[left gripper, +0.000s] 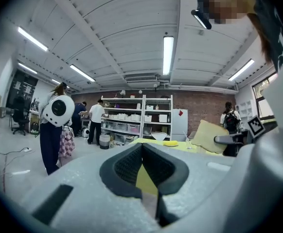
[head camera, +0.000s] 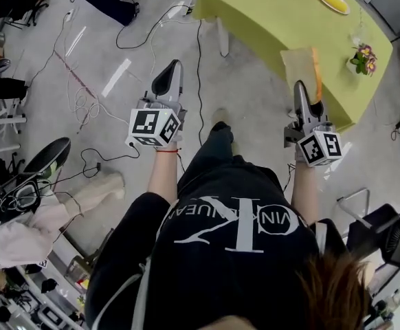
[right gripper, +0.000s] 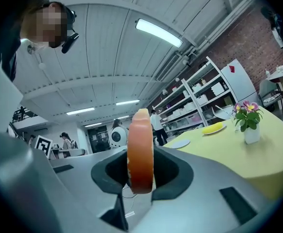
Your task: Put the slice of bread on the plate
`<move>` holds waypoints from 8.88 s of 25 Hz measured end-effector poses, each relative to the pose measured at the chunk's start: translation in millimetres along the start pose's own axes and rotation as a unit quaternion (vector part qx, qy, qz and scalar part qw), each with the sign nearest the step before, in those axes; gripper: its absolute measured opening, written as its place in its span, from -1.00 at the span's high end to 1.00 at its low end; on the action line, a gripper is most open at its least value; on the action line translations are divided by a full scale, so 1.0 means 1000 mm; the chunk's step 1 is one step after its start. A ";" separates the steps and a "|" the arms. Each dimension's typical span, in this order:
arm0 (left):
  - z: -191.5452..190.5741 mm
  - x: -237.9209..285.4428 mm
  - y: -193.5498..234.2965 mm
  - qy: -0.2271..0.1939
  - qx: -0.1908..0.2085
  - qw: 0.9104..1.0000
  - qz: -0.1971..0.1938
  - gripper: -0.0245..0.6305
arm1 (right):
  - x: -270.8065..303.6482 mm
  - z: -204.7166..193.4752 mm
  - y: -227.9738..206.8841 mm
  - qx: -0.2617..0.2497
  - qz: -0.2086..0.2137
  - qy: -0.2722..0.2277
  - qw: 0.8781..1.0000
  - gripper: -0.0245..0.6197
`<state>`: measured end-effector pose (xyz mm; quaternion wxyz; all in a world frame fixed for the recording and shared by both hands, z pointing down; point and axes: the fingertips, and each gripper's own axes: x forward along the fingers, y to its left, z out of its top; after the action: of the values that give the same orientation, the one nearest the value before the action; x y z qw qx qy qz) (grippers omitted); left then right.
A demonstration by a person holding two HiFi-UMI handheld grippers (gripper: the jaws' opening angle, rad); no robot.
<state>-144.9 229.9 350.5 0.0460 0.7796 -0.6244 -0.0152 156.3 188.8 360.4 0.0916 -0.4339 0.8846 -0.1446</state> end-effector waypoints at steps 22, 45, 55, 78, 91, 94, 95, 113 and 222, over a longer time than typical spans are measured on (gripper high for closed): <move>0.000 0.129 0.050 0.006 -0.022 0.999 -0.031 0.89 | 0.111 0.013 -0.051 -0.001 -0.012 0.008 1.000 0.63; -0.011 0.237 0.088 0.016 -0.042 0.995 -0.086 0.89 | 0.197 0.017 -0.082 -0.002 -0.043 0.015 0.999 0.63; -0.006 0.295 0.106 0.013 -0.039 0.995 -0.085 0.89 | 0.244 0.020 -0.115 0.015 -0.041 0.010 0.999 0.63; -0.040 0.481 0.082 0.067 -0.035 0.983 -0.168 0.89 | 0.344 0.000 -0.233 0.079 -0.086 0.060 0.991 0.63; -0.058 0.501 0.079 0.087 -0.040 0.980 -0.173 0.89 | 0.369 -0.018 -0.246 0.105 -0.077 0.079 0.988 0.62; -0.052 0.502 0.080 0.087 -0.030 0.980 -0.179 0.89 | 0.375 -0.021 -0.244 0.115 -0.080 0.081 0.987 0.62; -0.050 0.502 0.081 0.088 -0.028 0.979 -0.179 0.89 | 0.377 -0.022 -0.243 0.118 -0.080 0.082 0.986 0.62; -0.051 0.531 0.095 0.125 -0.030 0.969 -0.212 0.89 | 0.431 -0.044 -0.235 0.161 -0.099 0.104 0.976 0.62; -0.038 0.544 0.032 0.110 -0.057 0.947 -0.295 0.89 | 0.368 -0.030 -0.233 0.019 -0.094 0.258 0.961 0.92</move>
<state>-52.8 -305.6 409.8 0.1523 0.9219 -0.3555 0.0219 96.4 -233.7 453.3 -0.1457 -0.4611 0.8306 -0.2762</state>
